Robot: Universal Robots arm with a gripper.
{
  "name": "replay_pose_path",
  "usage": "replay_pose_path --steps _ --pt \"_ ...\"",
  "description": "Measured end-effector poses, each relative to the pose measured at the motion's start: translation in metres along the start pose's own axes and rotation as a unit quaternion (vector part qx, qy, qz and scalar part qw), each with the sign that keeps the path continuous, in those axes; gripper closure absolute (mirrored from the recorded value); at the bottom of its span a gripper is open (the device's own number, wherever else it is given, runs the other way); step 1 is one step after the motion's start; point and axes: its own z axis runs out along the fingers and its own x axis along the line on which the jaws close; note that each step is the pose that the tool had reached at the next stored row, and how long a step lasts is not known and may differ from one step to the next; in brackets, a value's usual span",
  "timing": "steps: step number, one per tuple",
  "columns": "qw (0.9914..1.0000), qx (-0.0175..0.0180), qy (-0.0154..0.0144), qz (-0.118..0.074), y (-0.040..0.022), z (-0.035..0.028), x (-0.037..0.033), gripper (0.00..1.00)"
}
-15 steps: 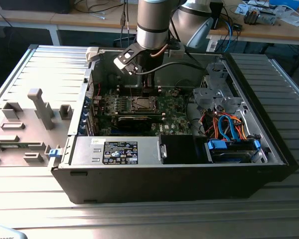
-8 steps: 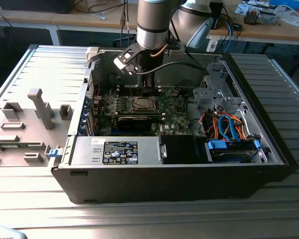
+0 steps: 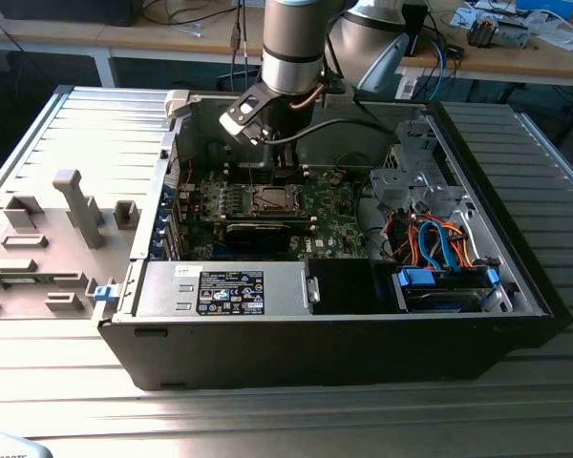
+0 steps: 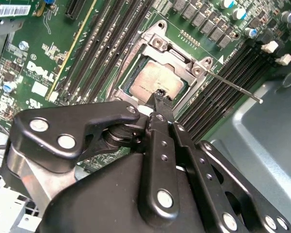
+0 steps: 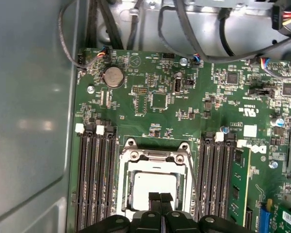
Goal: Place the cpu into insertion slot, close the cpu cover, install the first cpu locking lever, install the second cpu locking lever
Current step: 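Install the first cpu locking lever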
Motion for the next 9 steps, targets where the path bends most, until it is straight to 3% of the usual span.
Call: replay_pose_path --steps 2,4,9 --pt "0.99982 0.0 -0.0004 -0.019 0.0 0.0 0.0 0.89" --pt "0.99895 0.0001 -0.0011 -0.046 0.0 0.0 0.0 0.89" --pt "0.99738 0.0002 -0.0018 -0.072 0.0 0.0 0.0 0.89"
